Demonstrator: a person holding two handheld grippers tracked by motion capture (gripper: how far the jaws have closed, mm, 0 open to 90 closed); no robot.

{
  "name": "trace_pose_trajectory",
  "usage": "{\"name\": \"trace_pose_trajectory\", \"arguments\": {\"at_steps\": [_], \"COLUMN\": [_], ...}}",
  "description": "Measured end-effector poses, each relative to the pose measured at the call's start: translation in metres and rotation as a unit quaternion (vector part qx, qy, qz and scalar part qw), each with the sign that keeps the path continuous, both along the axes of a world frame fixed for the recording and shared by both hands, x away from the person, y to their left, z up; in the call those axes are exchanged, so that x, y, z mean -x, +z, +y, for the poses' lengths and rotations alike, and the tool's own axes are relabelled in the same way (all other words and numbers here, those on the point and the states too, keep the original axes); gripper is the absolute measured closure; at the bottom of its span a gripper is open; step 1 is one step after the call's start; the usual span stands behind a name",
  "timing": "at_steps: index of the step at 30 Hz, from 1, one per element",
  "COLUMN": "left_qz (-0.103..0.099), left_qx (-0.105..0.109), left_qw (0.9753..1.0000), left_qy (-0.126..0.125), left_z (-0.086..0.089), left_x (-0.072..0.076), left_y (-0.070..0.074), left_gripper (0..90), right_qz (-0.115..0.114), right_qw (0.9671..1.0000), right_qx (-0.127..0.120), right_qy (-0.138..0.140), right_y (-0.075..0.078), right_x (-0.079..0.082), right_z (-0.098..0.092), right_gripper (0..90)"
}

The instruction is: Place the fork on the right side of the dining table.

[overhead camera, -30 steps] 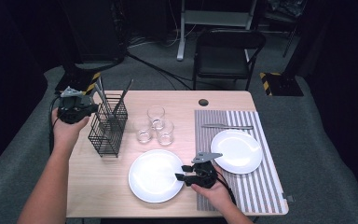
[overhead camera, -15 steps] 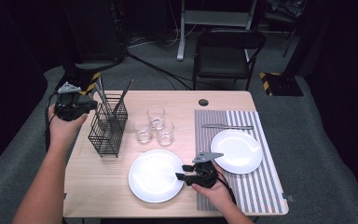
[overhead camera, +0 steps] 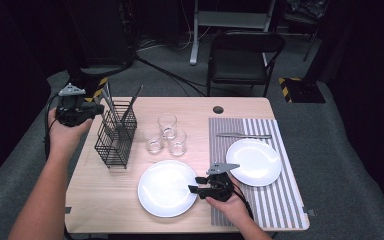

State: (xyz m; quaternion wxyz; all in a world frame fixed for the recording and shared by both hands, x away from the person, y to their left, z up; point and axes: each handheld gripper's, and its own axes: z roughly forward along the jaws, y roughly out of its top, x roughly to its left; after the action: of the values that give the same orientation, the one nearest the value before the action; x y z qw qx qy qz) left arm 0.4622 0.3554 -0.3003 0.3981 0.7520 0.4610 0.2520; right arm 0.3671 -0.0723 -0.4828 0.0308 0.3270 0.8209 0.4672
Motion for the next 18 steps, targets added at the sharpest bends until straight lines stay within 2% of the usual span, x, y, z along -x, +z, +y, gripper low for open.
{"name": "trace_pose_trajectory", "arguments": {"at_steps": [10, 18], "left_qz": [-0.003, -0.006], "left_qx": [0.000, 0.000], "left_qw": [1.0000, 0.9999], "left_qy": [-0.004, -0.011], "left_z": [-0.003, -0.002], "left_x": [0.003, 0.009], "left_y": [0.010, 0.023], "left_gripper": [86.9, 86.9], "right_qz": [0.001, 0.000], "right_qw": [1.0000, 1.0000], "right_qx": [-0.001, -0.001], "right_qy": [0.000, 0.000], "right_y": [0.000, 0.000], "right_x": [0.000, 0.000], "right_z": [0.000, -0.001], "right_gripper": [53.4, 53.4]}}
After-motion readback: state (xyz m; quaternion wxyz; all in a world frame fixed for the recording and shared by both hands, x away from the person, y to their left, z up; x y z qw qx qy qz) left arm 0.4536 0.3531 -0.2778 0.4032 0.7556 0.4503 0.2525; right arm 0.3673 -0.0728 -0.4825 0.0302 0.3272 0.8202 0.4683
